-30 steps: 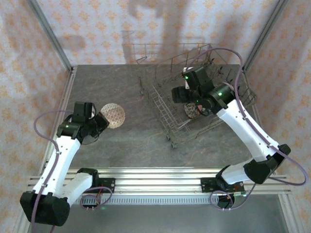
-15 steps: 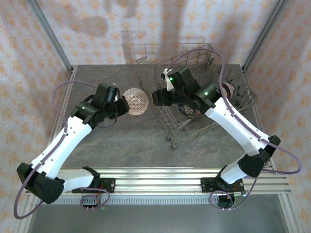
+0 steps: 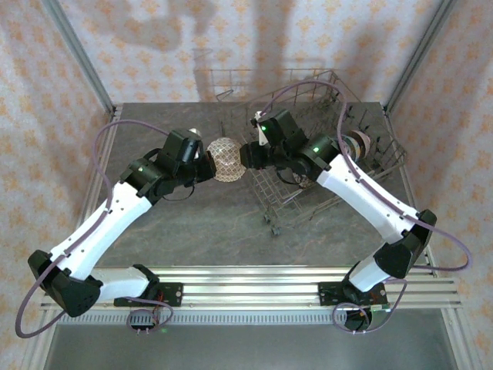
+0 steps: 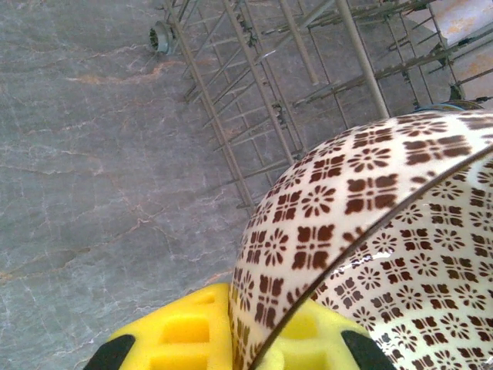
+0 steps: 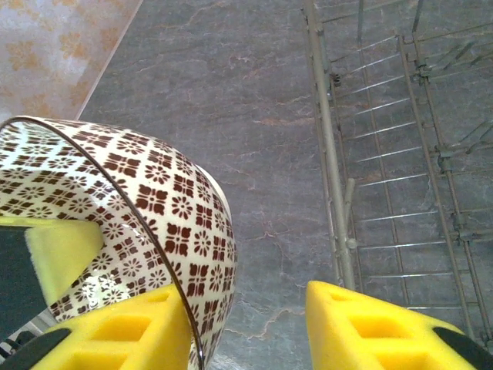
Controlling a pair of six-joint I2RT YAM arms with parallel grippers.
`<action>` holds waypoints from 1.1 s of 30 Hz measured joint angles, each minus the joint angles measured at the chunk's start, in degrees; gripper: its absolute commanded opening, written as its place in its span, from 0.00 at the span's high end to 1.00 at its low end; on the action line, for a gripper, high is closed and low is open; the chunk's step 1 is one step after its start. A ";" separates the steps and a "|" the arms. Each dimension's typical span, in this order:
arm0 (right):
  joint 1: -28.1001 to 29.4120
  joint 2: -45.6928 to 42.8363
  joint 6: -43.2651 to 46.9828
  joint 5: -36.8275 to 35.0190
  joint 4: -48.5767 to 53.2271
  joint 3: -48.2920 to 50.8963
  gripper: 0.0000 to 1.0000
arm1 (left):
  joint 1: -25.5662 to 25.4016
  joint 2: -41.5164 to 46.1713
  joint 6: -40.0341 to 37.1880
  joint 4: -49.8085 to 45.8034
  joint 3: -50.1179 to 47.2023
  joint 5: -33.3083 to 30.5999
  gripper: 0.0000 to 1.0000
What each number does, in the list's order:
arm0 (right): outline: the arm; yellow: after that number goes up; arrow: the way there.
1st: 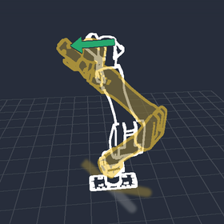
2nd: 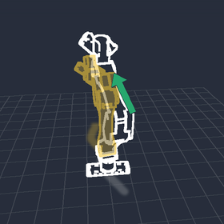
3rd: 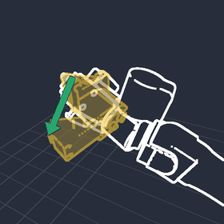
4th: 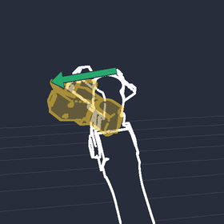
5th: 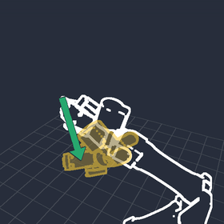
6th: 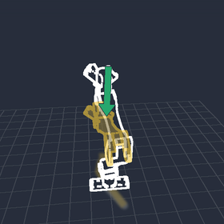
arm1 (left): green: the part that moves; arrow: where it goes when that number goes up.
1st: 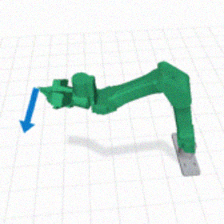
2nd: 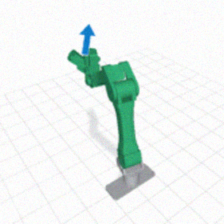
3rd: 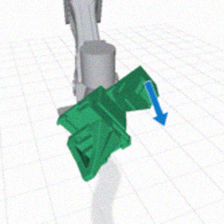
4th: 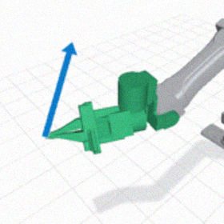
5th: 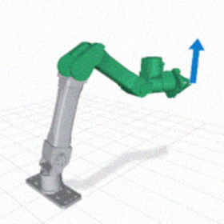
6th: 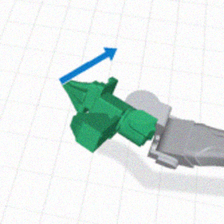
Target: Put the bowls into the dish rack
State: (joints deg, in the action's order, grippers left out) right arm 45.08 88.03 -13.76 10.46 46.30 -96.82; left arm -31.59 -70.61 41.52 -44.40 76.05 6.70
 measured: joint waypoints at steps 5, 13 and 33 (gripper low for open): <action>0.20 0.00 -0.68 -0.44 -1.18 0.22 0.73 | -0.66 -0.55 0.02 -0.24 1.22 -1.01 1.00; 0.55 0.17 -0.46 -1.46 -1.66 1.07 0.99 | -1.05 -2.43 0.50 -0.37 2.05 -0.98 1.00; 0.09 -1.79 -2.34 -9.31 -3.37 6.88 1.00 | -1.44 -4.48 0.85 -0.68 6.67 2.16 0.66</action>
State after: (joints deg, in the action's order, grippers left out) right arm 45.17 86.24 -16.10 1.15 42.94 -89.93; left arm -33.04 -75.09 42.37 -45.08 82.72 8.86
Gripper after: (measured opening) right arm 0.041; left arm 0.305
